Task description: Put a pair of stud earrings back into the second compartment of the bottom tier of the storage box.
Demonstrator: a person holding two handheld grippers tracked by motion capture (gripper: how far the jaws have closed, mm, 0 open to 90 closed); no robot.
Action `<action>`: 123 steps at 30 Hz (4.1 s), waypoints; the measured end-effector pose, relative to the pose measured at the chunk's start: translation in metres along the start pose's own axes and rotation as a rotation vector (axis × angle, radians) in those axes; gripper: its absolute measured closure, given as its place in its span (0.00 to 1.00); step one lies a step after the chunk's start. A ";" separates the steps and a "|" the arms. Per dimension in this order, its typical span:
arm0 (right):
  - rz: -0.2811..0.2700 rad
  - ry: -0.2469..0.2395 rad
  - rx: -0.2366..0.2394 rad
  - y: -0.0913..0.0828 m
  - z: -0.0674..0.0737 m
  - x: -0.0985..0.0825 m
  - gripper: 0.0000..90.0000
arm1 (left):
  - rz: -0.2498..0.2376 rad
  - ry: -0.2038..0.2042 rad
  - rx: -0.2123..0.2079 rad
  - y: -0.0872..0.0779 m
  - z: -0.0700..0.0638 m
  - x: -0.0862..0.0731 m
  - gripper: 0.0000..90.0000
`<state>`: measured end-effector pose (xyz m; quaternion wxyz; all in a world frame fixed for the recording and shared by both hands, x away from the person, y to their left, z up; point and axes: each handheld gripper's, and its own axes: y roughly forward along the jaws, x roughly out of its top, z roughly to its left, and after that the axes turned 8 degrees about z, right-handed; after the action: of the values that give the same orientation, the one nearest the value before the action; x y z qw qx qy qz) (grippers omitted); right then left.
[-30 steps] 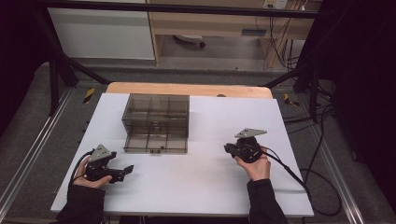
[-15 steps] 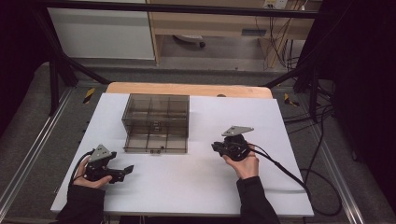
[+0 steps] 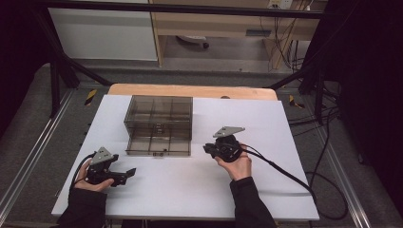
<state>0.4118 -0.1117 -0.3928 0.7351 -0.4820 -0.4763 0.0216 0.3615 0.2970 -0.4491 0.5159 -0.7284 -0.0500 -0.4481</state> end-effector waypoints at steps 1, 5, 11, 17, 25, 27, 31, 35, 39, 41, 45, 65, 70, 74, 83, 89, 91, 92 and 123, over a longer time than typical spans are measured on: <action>0.002 0.000 0.003 0.001 0.001 0.001 0.92 | 0.000 0.000 0.000 0.000 0.000 0.000 0.07; 0.000 -0.005 0.011 0.006 0.006 0.007 0.92 | -0.001 0.000 0.000 0.000 0.000 0.000 0.07; -0.003 -0.011 0.015 0.012 0.010 0.014 0.92 | 0.000 0.000 -0.001 0.000 0.000 0.000 0.07; -0.009 -0.015 0.022 0.017 0.014 0.019 0.92 | -0.001 -0.001 -0.001 0.000 0.000 0.000 0.07; -0.016 -0.019 0.033 0.024 0.019 0.026 0.92 | -0.001 0.000 -0.002 0.000 0.000 0.000 0.07; -0.011 -0.027 0.032 0.027 0.020 0.027 0.92 | 0.000 0.000 -0.002 0.000 0.000 0.000 0.07; -0.014 -0.031 0.035 0.031 0.024 0.031 0.92 | -0.001 0.000 -0.002 0.000 0.000 0.000 0.07; -0.016 -0.031 0.040 0.035 0.026 0.035 0.92 | -0.001 -0.001 -0.002 0.000 0.000 0.000 0.07; -0.014 -0.036 0.042 0.040 0.029 0.039 0.92 | -0.002 -0.001 -0.002 0.000 0.000 0.000 0.07; -0.012 -0.039 0.045 0.043 0.031 0.041 0.92 | -0.002 -0.001 -0.001 0.000 0.000 0.000 0.07; -0.016 -0.041 0.047 0.046 0.032 0.044 0.92 | -0.001 -0.001 -0.002 0.000 0.000 0.000 0.07; -0.011 -0.051 0.069 0.072 0.048 0.061 0.92 | -0.002 0.000 -0.004 -0.001 0.000 0.000 0.07; -0.011 -0.054 0.071 0.078 0.051 0.066 0.92 | -0.002 0.000 -0.005 -0.001 0.000 0.000 0.07; -0.008 -0.055 0.071 0.082 0.053 0.068 0.92 | 0.000 0.000 -0.005 0.000 0.001 0.000 0.07; 0.002 -0.053 0.073 0.095 0.056 0.073 0.92 | 0.001 -0.001 -0.007 0.000 0.001 0.000 0.07; 0.009 -0.053 0.076 0.104 0.060 0.076 0.92 | 0.000 -0.001 -0.008 0.000 0.001 0.000 0.07; 0.010 -0.048 0.079 0.107 0.061 0.077 0.92 | 0.000 0.000 -0.009 0.000 0.000 0.000 0.07; 0.012 -0.054 0.077 0.109 0.061 0.078 0.92 | 0.000 0.000 -0.008 0.000 0.000 0.000 0.07; 0.038 -0.038 0.093 0.141 0.069 0.075 0.81 | -0.002 -0.001 -0.012 0.000 0.000 0.000 0.07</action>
<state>0.4629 0.0480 -0.4391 0.7469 -0.4558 -0.4795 0.0670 0.3618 0.2970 -0.4489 0.5110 -0.7317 -0.0483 -0.4486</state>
